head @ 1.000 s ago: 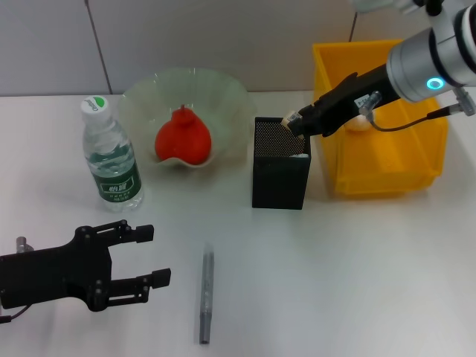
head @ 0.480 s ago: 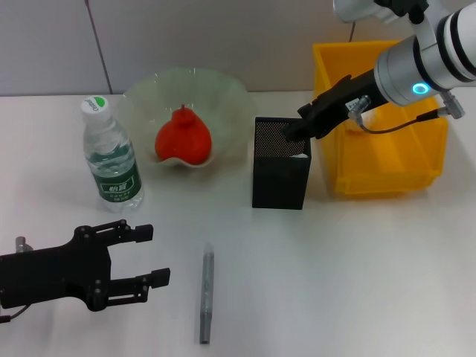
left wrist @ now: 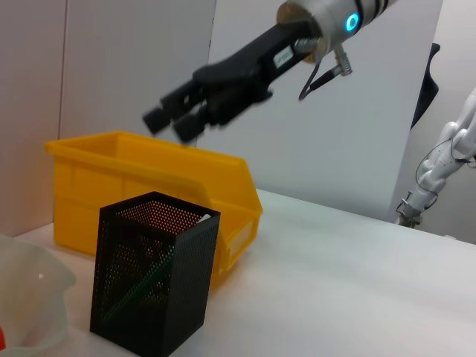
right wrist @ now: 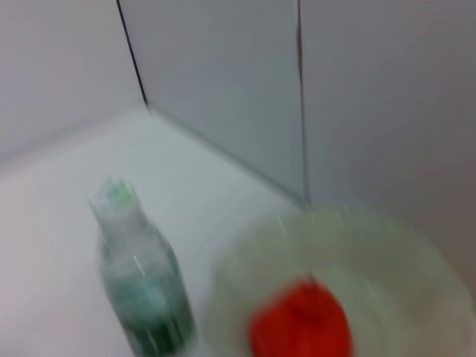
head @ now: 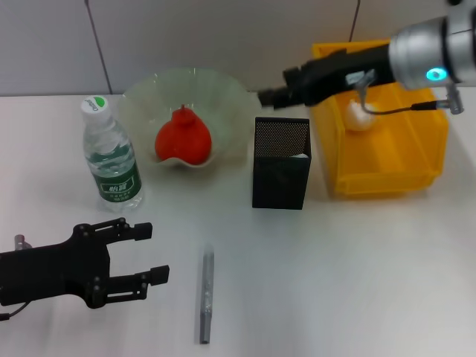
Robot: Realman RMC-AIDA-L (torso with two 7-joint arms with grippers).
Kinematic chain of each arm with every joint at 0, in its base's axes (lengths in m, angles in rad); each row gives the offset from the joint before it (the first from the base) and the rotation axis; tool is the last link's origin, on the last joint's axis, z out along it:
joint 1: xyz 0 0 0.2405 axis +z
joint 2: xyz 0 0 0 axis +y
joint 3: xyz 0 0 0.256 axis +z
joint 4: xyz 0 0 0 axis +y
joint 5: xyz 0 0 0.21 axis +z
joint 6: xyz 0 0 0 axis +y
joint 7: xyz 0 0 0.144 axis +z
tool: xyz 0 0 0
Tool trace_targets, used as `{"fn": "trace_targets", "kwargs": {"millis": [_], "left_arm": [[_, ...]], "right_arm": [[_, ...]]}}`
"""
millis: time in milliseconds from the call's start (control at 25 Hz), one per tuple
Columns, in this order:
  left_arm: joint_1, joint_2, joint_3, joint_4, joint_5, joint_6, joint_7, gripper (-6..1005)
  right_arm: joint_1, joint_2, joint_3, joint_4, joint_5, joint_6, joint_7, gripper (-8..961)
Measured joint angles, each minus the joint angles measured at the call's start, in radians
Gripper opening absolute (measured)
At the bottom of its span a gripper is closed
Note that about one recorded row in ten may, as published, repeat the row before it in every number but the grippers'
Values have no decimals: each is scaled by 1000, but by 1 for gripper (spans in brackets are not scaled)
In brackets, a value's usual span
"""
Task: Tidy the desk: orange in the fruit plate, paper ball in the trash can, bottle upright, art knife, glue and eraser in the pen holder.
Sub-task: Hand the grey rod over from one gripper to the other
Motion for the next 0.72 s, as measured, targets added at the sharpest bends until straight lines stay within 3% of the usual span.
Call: {"fn": "trace_targets", "kwargs": {"millis": [160,440,560,600,720], "left_arm": [[-2,2,0,9,-1,0,-25,738],[-13,3,7,59,-1,17,-162,737],[-24,2,12,92,4,35,-261,737],[-34,0,17,139,17,57,-376,737],[-39,-1,20,167,28,67,-439,737]], "right_arm": [[-67,-14,112,47,238,-96,-169,698],[-163,-93,248,276,412,-388,-368,697],[-192,-97,248,285,410,-423,-391,697],[-204,-97,246,285,407,-433,-396,697],[-236,-100,243,282,383,-453,-410,696]]}}
